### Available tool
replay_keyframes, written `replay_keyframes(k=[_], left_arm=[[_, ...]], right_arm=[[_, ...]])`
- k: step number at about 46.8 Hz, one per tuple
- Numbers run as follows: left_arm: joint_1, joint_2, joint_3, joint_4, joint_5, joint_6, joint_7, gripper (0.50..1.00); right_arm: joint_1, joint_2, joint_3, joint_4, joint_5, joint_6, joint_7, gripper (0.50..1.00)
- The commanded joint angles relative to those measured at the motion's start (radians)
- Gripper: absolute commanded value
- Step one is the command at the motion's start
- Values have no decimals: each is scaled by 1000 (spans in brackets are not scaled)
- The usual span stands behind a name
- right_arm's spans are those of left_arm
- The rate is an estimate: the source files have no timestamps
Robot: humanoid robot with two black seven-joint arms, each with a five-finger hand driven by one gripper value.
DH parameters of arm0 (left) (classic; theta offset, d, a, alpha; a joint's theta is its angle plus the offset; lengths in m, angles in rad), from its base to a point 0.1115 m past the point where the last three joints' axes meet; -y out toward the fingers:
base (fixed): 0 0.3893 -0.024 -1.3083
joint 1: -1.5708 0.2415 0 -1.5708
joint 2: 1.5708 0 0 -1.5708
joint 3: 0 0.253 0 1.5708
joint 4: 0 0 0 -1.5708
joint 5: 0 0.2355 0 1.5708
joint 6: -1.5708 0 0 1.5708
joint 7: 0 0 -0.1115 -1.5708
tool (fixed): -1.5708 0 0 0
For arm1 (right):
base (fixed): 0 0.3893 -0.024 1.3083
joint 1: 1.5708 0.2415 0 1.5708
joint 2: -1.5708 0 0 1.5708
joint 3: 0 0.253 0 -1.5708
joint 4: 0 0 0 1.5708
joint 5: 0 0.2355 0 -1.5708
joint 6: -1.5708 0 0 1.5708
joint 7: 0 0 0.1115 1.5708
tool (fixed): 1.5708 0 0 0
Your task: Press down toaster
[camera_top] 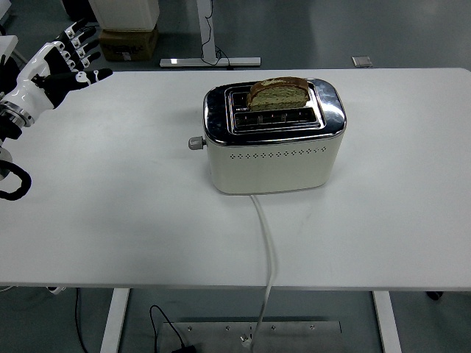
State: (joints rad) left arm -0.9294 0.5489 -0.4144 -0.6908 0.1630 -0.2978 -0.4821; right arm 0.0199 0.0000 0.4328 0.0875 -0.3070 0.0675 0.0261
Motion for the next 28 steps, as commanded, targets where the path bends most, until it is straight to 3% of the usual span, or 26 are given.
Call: replay_keyframes(k=[1, 28], left_arm=[[4, -20, 0, 25, -45, 20, 0, 1000], [64, -207, -20, 192, -330, 43, -7, 1000]], right_arm=[[0, 0, 0, 0, -1, 0, 0, 1000], [0, 0, 0, 1, -3, 0, -3, 998]])
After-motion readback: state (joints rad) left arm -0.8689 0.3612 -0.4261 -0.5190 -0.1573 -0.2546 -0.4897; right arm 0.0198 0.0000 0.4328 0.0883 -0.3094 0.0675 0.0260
